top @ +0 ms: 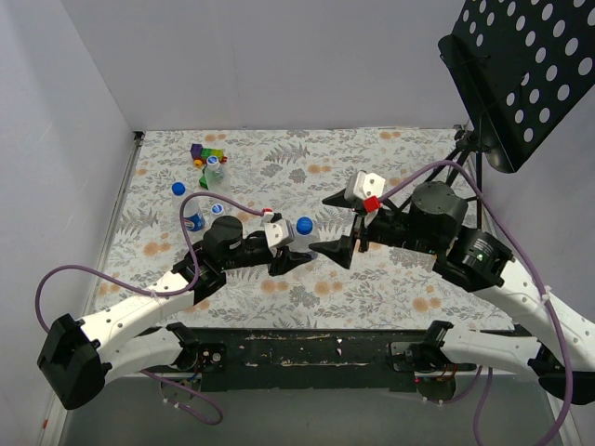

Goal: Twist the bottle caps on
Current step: Screw the bottle cap onto the plastic bottle.

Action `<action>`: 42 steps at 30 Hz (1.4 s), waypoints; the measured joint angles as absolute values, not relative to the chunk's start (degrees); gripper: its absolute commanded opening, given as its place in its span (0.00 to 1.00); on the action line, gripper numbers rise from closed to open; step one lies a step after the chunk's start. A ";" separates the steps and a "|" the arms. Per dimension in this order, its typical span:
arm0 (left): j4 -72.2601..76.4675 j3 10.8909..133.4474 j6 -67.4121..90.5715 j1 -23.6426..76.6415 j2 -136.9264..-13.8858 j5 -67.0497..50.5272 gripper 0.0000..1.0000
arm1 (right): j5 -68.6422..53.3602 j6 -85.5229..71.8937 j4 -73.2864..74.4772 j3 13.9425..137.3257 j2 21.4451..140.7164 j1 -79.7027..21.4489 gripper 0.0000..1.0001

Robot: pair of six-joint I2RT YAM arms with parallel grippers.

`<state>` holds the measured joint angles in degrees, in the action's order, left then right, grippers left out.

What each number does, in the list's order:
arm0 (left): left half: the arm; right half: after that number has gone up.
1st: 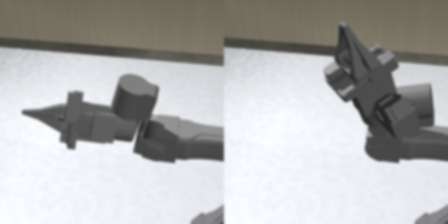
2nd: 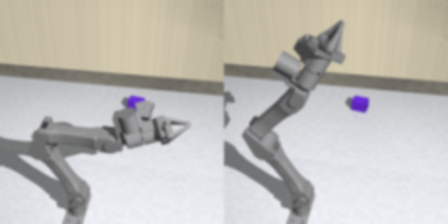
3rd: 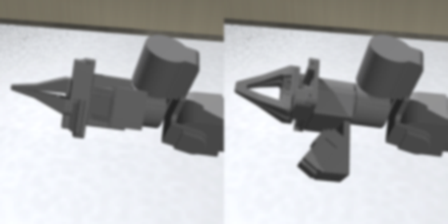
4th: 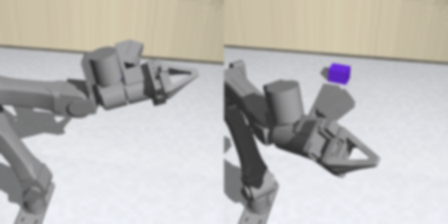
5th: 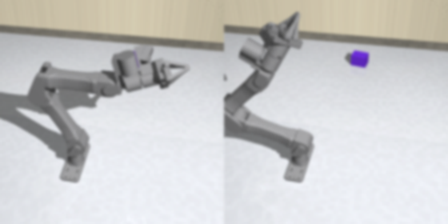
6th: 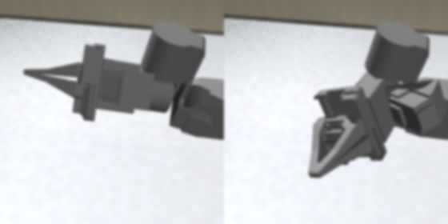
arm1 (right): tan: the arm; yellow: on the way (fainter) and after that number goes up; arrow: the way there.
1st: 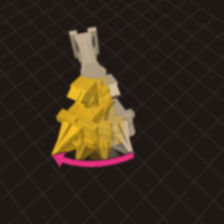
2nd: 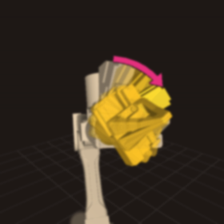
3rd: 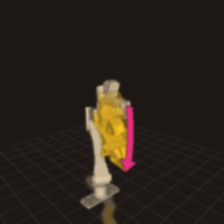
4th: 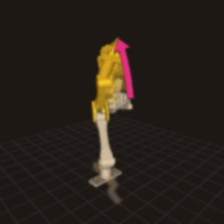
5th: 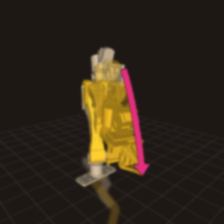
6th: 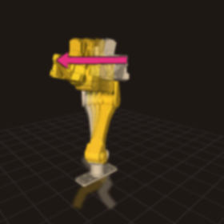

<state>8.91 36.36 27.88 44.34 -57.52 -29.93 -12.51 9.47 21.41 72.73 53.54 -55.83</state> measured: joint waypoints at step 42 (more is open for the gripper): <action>9.96 36.38 31.35 42.57 -57.63 -30.44 0.31 | -25.67 13.41 12.82 67.40 56.29 -52.36 0.95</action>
